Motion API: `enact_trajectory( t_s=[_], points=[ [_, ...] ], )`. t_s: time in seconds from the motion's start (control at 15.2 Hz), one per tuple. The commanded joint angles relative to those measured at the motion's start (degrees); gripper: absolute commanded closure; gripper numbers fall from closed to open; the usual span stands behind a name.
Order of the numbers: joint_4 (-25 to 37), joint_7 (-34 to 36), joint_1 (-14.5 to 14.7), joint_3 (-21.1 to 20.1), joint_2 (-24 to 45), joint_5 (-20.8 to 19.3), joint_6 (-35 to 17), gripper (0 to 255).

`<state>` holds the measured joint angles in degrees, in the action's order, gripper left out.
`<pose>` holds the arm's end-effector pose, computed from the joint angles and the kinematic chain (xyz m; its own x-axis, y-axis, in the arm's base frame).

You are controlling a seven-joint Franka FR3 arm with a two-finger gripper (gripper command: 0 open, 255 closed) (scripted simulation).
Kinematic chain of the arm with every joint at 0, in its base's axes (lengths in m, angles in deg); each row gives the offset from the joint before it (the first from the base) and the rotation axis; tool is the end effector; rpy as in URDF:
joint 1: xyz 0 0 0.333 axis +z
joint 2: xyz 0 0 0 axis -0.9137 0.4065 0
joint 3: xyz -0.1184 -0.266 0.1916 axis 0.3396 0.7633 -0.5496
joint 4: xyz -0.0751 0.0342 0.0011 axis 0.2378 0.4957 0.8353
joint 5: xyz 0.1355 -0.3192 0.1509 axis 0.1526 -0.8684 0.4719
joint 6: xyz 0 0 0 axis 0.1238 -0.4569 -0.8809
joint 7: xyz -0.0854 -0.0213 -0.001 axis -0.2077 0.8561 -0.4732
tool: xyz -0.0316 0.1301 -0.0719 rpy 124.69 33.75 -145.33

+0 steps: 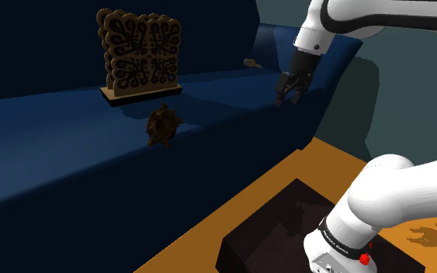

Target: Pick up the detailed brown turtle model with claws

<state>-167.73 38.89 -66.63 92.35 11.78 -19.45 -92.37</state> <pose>0.2794 -0.0188 0.5506 0.9972 -0.0642 0.0378 -0.0614 -0.9957 -0.0695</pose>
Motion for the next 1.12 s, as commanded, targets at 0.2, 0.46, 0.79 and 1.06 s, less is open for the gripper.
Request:
enact_trajectory(
  t_s=[0.2,0.46,0.79,1.06],
  points=[
    [2.1,4.4,1.5,-4.8,2.4,1.1,0.1,0],
    [5.9,10.3,3.2,-11.1,6.8,2.0,0.4,0],
    [12.1,17.8,4.5,-18.7,13.9,1.9,1.1,0],
    [18.3,24.1,5.2,-24.7,20.9,0.5,2.1,0]
  ],
)
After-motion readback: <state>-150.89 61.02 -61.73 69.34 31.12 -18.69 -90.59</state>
